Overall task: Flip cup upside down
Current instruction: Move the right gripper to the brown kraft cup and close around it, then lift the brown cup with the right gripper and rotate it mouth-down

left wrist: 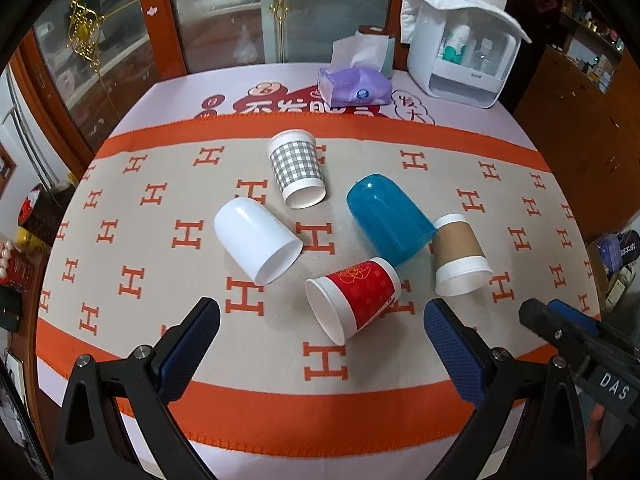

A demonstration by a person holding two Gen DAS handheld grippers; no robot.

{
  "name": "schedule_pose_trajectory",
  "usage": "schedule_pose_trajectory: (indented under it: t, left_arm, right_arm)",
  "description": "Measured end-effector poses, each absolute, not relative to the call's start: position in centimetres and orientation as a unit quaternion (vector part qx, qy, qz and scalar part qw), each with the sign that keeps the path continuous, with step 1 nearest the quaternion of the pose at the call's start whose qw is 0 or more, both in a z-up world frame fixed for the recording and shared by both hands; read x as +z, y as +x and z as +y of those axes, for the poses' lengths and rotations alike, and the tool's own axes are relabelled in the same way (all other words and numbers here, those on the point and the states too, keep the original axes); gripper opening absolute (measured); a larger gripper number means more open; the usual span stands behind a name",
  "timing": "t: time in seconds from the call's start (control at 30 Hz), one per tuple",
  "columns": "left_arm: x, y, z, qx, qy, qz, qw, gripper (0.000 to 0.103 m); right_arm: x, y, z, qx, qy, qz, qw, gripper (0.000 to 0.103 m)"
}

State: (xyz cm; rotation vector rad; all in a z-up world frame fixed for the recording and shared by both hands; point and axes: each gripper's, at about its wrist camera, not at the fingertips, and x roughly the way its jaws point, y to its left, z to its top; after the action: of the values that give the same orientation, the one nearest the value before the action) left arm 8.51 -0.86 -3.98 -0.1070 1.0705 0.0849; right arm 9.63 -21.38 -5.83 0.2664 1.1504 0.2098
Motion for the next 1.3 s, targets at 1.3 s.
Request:
schedule_pose_trajectory:
  t: [1.3]
  left_arm:
    - [-9.0, 11.1, 0.1, 0.114, -0.079, 0.540, 0.830, 0.101]
  right_arm:
    - [-12.9, 17.3, -23.0, 0.180, 0.191, 0.638, 0.724, 0.060]
